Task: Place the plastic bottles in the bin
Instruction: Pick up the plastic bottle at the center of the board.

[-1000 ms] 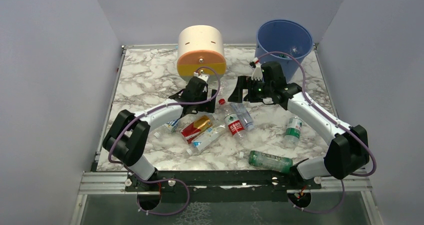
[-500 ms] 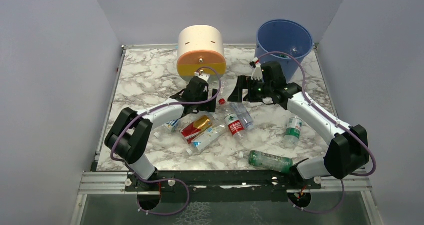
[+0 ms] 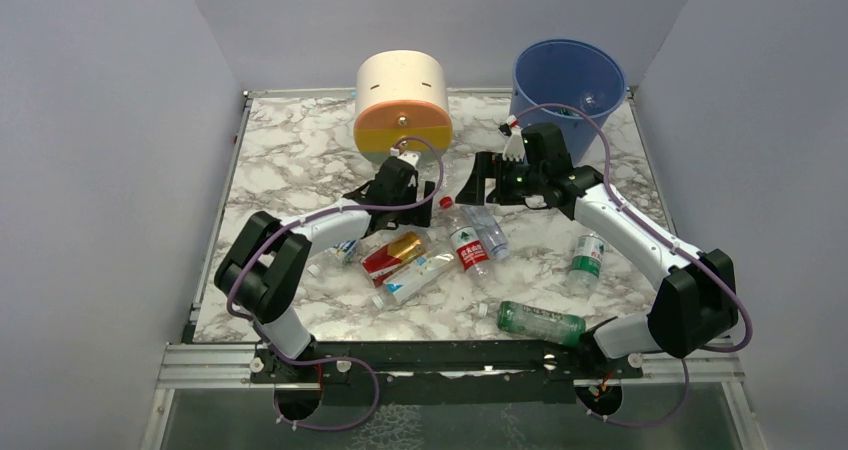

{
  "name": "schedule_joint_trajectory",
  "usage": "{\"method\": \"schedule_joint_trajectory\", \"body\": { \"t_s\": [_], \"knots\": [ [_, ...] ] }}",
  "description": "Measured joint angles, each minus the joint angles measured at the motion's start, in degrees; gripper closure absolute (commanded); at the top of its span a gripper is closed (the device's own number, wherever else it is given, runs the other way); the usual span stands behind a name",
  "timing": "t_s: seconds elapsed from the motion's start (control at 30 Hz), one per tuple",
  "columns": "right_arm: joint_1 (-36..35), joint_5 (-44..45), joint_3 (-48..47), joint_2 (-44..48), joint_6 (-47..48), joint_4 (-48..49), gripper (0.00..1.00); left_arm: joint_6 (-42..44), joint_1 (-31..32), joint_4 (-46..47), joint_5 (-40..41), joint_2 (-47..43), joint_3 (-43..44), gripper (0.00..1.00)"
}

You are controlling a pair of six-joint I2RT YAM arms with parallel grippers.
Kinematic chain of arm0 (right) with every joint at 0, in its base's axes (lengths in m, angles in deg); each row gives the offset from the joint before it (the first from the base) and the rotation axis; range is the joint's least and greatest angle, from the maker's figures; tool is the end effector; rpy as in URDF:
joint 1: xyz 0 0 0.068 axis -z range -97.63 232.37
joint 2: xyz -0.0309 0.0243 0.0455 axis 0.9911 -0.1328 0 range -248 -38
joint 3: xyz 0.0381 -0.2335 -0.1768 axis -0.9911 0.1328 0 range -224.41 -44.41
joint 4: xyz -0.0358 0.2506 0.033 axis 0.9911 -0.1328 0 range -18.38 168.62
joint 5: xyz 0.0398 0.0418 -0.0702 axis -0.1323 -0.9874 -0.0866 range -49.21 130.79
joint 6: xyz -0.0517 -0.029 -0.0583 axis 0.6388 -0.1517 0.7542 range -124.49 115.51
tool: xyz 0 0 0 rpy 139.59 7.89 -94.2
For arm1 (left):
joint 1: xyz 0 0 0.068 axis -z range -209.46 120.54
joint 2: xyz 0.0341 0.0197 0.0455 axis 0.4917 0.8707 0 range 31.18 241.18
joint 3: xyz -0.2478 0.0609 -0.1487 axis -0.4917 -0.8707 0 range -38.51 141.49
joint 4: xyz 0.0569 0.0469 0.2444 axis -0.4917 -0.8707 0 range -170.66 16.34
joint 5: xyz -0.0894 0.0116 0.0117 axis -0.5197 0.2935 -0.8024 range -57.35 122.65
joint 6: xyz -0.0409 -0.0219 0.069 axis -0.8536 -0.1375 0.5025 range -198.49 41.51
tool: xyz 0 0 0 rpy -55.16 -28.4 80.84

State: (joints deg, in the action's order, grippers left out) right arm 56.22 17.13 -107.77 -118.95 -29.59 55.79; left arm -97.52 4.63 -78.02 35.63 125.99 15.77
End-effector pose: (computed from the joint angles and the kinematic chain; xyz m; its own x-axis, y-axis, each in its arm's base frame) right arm 0.2809 0.1702 0.2912 -0.8147 0.0329 -0.5790 -0.3670 0.7438 0.5586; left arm 0.3070 -0.2031 0.1869 -0.7250 0.0974 -0.6819 0.3097 0.9303 -0.1964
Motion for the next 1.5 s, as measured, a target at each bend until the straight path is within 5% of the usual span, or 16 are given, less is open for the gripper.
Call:
{"method": "schedule_joint_trajectory", "body": {
  "t_s": [0.53, 1.5],
  "knots": [
    [0.0, -0.5, 0.0, 0.0, 0.0, 0.0, 0.00, -1.7, 0.0, 2.3, -0.5, -1.7, -4.9, 0.30],
    [0.0, -1.4, -0.1, 0.0, -0.4, -0.1, 0.01, -3.1, 0.2, -2.2, -0.8, -17.4, -6.2, 0.33]
  ]
}}
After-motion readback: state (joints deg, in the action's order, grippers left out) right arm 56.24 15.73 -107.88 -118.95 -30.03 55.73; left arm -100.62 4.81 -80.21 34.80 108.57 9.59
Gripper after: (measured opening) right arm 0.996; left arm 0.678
